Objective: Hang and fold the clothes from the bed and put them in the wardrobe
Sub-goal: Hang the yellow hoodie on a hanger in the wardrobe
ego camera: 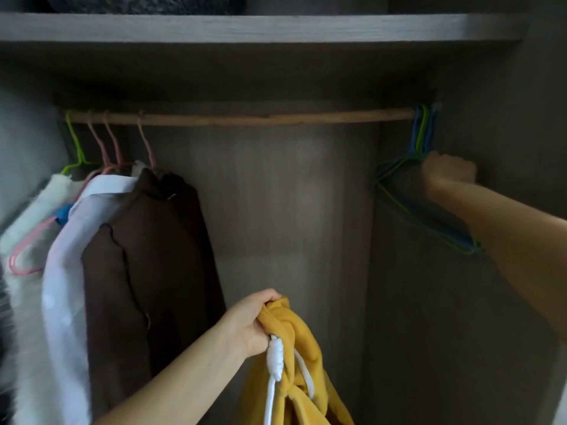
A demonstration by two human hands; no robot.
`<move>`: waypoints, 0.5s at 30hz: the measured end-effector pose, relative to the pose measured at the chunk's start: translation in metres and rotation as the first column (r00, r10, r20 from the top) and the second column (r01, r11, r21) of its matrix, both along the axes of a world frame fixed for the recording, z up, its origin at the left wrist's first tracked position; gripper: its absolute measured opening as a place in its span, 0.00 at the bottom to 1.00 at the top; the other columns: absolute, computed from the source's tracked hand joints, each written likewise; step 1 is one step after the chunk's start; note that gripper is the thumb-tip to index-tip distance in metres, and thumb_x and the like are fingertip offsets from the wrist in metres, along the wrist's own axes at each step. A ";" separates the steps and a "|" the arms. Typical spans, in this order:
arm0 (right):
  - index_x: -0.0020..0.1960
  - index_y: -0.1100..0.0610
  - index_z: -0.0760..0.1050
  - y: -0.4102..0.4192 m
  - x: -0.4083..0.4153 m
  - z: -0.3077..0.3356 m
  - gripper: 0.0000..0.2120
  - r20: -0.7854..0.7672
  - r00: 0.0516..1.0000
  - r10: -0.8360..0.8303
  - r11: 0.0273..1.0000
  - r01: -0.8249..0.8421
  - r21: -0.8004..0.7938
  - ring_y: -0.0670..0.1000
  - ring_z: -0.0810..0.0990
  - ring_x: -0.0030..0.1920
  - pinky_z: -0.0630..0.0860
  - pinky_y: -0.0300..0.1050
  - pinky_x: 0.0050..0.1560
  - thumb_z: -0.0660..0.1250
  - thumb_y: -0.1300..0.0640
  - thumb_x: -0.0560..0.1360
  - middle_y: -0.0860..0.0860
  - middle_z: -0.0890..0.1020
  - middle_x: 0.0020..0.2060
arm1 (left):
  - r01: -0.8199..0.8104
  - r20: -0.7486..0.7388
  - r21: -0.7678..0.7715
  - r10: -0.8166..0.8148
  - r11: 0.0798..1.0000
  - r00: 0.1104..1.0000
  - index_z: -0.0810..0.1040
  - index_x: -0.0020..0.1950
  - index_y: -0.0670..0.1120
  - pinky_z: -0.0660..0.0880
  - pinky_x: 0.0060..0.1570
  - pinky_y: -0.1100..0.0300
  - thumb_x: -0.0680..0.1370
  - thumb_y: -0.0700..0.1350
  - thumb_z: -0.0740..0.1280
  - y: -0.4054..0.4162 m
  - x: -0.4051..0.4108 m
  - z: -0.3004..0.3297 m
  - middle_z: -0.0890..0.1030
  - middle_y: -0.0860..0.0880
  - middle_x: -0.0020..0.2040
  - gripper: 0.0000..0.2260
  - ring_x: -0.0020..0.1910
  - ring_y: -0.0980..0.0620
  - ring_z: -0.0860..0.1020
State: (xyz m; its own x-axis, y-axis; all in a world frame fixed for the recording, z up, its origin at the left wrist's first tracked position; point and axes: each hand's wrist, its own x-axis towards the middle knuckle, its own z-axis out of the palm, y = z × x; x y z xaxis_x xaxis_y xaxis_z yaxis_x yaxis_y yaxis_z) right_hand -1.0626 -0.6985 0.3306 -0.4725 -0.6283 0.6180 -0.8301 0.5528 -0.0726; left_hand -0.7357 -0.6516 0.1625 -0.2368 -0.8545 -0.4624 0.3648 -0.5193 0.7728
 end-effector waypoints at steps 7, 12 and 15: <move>0.62 0.65 0.65 0.010 0.035 -0.041 0.12 0.126 0.946 0.298 0.912 -0.243 -0.329 0.70 0.79 0.49 0.73 0.57 0.46 0.54 0.60 0.80 0.70 0.79 0.49 | 0.018 0.036 -0.050 -0.016 0.999 0.999 0.74 0.32 0.38 0.74 0.39 0.53 0.74 0.37 0.67 -0.016 0.022 0.007 0.74 0.44 0.27 0.11 0.31 0.47 0.73; 0.55 0.61 0.69 0.046 0.079 -0.154 0.08 0.387 0.626 0.677 0.672 -0.311 -0.672 0.62 0.80 0.38 0.71 0.53 0.38 0.61 0.56 0.80 0.61 0.78 0.36 | 0.109 0.075 -0.141 -0.099 0.984 0.992 0.73 0.31 0.41 0.74 0.40 0.56 0.76 0.37 0.63 -0.021 0.029 0.013 0.72 0.44 0.28 0.13 0.30 0.49 0.72; 0.46 0.55 0.74 0.064 0.109 -0.168 0.09 0.495 0.184 0.849 0.523 -0.162 -0.837 0.43 0.67 0.20 0.64 0.37 0.23 0.61 0.51 0.81 0.47 0.70 0.23 | 0.169 0.172 -0.135 -0.145 0.976 0.974 0.74 0.35 0.40 0.77 0.37 0.55 0.76 0.39 0.65 -0.019 0.031 0.007 0.75 0.43 0.32 0.10 0.33 0.47 0.75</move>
State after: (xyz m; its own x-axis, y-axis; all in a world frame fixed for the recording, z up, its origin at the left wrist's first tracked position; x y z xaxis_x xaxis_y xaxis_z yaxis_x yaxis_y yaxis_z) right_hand -0.9538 -0.6343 0.1627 -0.5844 -0.6844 0.4360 -0.1716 -0.4209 -0.8907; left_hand -0.7048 -0.6703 0.1692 -0.3068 -0.8743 -0.3762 0.1530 -0.4354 0.8871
